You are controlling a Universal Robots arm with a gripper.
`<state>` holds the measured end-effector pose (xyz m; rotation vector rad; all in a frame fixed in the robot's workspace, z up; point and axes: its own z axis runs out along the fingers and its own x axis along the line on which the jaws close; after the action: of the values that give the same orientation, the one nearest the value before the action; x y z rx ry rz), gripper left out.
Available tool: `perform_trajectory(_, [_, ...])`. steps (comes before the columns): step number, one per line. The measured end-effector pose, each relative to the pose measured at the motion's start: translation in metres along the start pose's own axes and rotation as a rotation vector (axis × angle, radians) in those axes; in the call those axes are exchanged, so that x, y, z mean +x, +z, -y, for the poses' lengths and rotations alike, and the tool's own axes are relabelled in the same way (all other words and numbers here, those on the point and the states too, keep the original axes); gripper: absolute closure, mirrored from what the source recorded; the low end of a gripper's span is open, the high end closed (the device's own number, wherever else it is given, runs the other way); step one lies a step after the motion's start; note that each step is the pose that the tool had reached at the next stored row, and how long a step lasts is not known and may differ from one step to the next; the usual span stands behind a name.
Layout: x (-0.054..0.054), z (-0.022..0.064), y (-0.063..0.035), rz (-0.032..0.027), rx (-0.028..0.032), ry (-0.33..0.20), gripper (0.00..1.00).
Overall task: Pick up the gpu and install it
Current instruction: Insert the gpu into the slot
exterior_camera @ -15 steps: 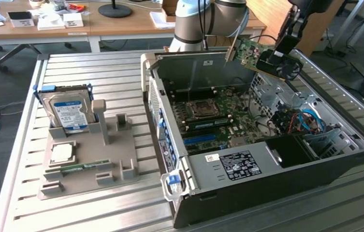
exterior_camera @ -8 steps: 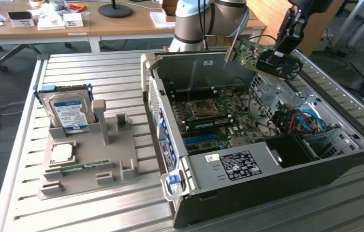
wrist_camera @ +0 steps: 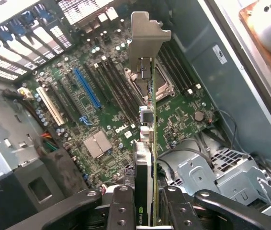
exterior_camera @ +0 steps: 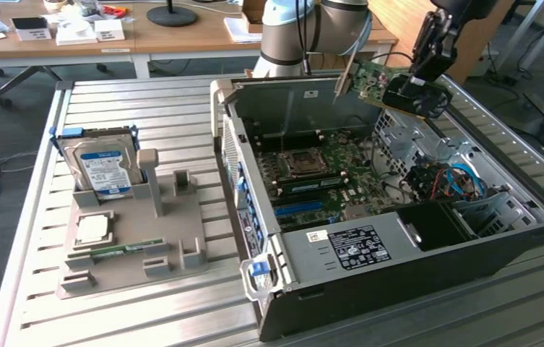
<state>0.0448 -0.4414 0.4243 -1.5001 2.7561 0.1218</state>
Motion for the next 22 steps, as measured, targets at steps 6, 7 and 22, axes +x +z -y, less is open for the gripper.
perform_trajectory(6, [0.0, 0.0, 0.0, -0.0037, -0.0021, -0.055, 0.73])
perform_trajectory(7, [0.0, 0.0, 0.0, -0.0043, -0.0024, -0.063, 0.73])
perform_trajectory(22, [0.0, 0.0, 0.0001, -0.0139, -0.0079, -0.206, 0.73])
